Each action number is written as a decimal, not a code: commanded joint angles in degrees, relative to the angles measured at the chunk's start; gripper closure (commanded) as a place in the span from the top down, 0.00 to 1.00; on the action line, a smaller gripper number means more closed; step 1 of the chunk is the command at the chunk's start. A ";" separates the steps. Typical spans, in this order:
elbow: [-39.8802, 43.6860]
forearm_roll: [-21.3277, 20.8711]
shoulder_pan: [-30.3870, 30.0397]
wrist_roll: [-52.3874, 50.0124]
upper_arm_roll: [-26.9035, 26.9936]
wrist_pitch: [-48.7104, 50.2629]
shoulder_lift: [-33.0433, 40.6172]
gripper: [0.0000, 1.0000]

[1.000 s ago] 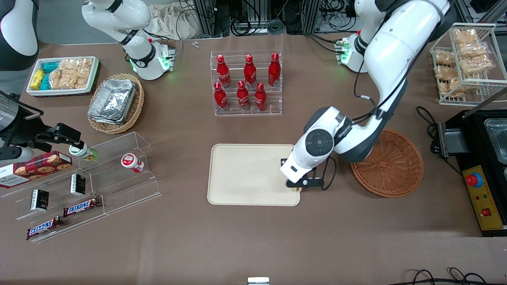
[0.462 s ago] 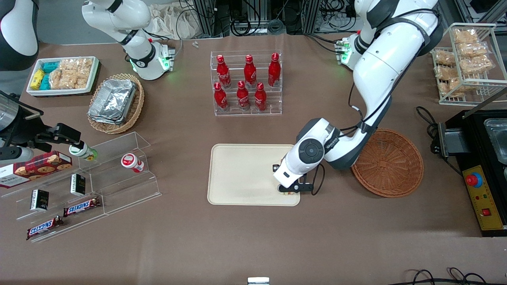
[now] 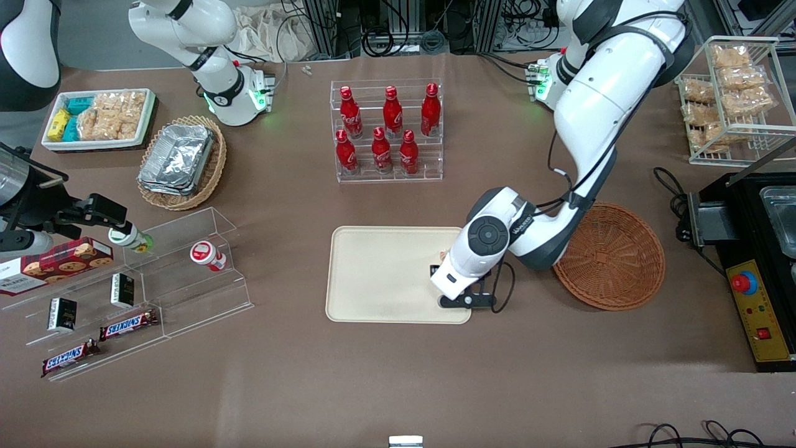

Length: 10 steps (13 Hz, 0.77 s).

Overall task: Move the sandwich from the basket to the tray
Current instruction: 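Lower the sandwich onto the tray and open the left gripper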

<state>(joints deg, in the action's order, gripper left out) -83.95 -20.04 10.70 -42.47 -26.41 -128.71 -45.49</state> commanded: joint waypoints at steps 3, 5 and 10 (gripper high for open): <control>-1.39 -2.29 -5.06 -1.47 0.31 6.17 12.16 1.00; -1.39 -1.76 -8.57 -0.60 0.22 14.06 18.13 1.00; -2.00 4.80 -15.95 -0.07 0.13 27.63 30.18 1.00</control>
<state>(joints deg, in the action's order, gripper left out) -83.38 -19.05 -1.91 -42.45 -26.00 -102.93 -19.74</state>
